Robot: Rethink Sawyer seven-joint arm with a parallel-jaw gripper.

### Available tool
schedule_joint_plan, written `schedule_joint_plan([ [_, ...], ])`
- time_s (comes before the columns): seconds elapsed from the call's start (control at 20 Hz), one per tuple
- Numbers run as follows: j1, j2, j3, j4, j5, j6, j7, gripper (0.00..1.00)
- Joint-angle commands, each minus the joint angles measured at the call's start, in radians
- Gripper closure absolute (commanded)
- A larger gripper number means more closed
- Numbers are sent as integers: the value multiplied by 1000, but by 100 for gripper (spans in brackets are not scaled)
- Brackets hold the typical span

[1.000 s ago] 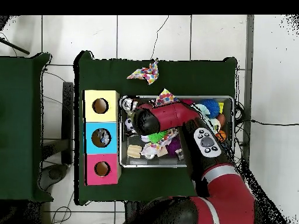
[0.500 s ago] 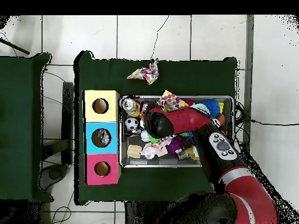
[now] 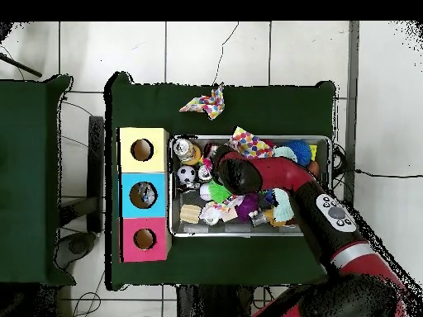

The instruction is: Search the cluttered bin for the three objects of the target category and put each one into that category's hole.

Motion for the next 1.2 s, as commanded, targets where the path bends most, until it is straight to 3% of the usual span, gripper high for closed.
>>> schedule_joint_plan([
  [0.05,-64,89,44,-80,-124,107,-356,100],
  [0.65,-72,65,32,-85,-127,140,-352,100],
  [0.95,-103,19,36,-102,-72,288,-417,100],
  [1.2,-115,-3,47,-119,-71,368,-470,100],
])
